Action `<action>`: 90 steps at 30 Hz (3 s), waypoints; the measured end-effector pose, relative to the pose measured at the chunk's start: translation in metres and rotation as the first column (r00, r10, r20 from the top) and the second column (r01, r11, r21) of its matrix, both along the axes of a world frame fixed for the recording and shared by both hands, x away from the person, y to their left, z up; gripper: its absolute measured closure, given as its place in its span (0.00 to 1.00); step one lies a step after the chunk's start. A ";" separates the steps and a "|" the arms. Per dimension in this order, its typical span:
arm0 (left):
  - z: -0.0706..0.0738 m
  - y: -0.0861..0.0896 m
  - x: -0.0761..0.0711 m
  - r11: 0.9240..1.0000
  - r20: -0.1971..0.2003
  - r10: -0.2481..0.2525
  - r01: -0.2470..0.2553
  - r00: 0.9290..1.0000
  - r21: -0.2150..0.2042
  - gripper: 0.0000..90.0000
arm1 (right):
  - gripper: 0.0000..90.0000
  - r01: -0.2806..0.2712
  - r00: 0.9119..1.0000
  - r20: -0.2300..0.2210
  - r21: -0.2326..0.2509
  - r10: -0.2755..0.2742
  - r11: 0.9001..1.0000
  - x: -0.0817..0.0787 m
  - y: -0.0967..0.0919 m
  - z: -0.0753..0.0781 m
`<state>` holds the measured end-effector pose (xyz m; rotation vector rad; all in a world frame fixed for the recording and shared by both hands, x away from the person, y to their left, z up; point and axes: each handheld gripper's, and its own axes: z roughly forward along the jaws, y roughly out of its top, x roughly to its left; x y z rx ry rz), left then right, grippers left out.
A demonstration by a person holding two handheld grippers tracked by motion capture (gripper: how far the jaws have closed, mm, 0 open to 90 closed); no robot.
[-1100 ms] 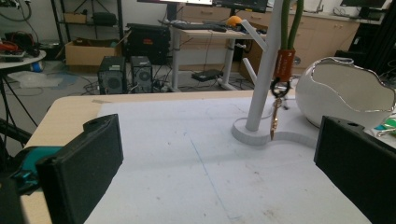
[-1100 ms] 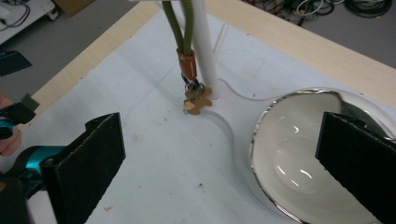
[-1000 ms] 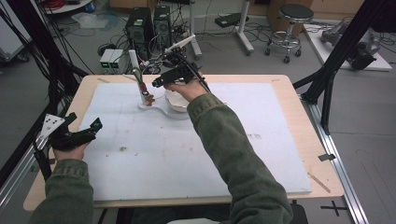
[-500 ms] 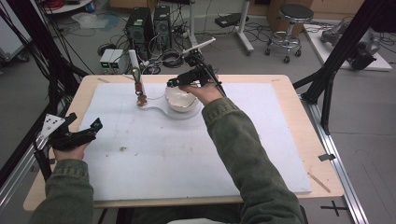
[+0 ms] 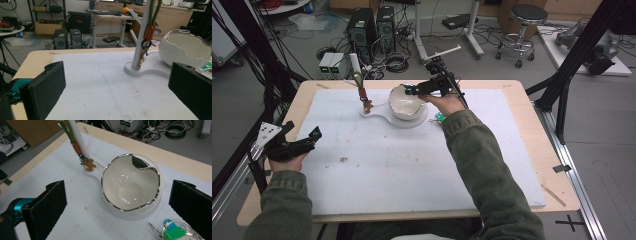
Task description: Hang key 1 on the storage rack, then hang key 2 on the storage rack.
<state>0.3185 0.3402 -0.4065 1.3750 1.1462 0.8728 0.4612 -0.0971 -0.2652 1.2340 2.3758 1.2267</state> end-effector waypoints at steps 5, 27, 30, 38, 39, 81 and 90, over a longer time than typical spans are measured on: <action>0.000 0.000 0.000 1.000 -0.003 -0.001 0.001 1.000 0.001 0.02 | 0.01 0.018 1.000 -0.012 0.002 -0.018 1.000 0.000 -0.016 -0.012; 0.000 0.000 0.000 1.000 -0.003 0.003 -0.003 1.000 0.002 0.02 | 0.01 0.086 0.993 -0.074 -0.054 -0.090 0.995 0.013 -0.073 -0.068; 0.000 0.000 0.000 1.000 -0.003 0.003 -0.003 1.000 0.002 0.02 | 0.01 0.093 0.992 -0.081 -0.058 -0.097 0.994 0.014 -0.077 -0.071; 0.000 0.000 0.000 1.000 -0.003 0.004 -0.004 1.000 0.003 0.02 | 0.01 0.095 0.991 -0.088 -0.069 -0.101 0.993 0.019 -0.084 -0.077; 0.000 0.000 0.000 1.000 -0.003 0.004 -0.004 1.000 0.003 0.02 | 0.01 0.093 0.991 -0.090 -0.073 -0.099 0.993 0.020 -0.084 -0.078; 0.000 0.000 0.000 1.000 -0.004 0.002 -0.002 1.000 0.002 0.02 | 0.27 -0.007 0.970 -0.239 -0.156 -0.031 0.988 0.044 -0.076 -0.135; 0.000 0.000 0.000 1.000 -0.004 0.002 -0.002 1.000 0.001 0.02 | 0.40 -0.056 0.966 -0.260 -0.180 0.008 0.982 0.042 -0.071 -0.141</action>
